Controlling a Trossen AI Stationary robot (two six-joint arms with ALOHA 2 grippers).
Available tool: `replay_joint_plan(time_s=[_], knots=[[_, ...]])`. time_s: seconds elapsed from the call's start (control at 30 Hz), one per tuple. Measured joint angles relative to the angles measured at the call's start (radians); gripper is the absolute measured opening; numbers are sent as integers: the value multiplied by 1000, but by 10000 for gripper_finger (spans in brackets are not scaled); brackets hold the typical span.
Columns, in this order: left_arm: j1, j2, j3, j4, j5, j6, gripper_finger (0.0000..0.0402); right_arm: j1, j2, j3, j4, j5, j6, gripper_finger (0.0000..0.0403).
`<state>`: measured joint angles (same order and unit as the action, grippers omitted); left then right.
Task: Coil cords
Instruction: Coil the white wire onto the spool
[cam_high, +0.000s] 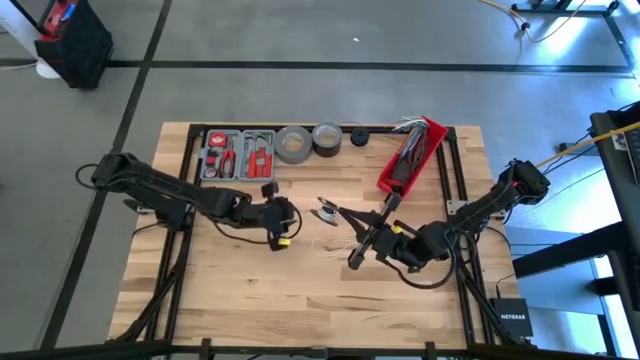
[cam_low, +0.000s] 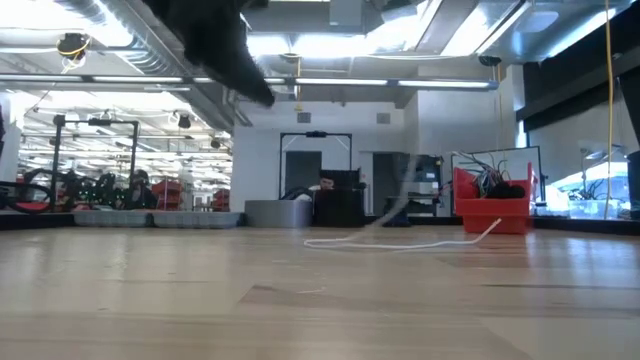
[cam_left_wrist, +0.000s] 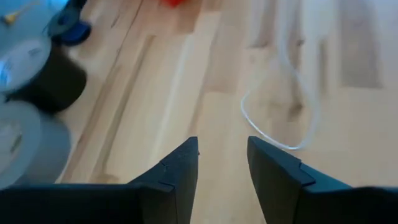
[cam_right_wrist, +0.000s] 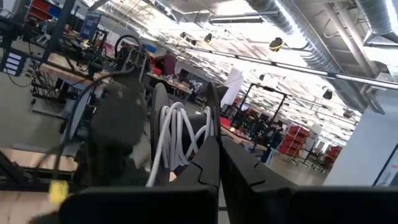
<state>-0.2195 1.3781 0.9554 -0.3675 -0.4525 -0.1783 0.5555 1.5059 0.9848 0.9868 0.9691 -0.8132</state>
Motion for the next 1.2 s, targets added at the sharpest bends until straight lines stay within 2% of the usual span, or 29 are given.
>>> replay_joint_plan(time_s=[0.13,0.33,0.73,0.83,1.0,1.2], knots=[[-42,0,1,145,-1,119,134,-17,0,0,-28,-12,37,5],[-63,59,-50,606,0,279,134,-72,0,0,-108,-105,163,5],[-50,279,-82,1170,85,310,134,-93,1,-1,-132,-232,252,5],[-51,314,-81,1243,101,312,134,-93,5,-1,-133,-248,257,5],[-46,328,-63,1266,238,295,134,-93,6,-1,-131,-248,258,5],[-45,334,-45,1292,246,310,134,-107,6,-1,-131,-274,267,5]])
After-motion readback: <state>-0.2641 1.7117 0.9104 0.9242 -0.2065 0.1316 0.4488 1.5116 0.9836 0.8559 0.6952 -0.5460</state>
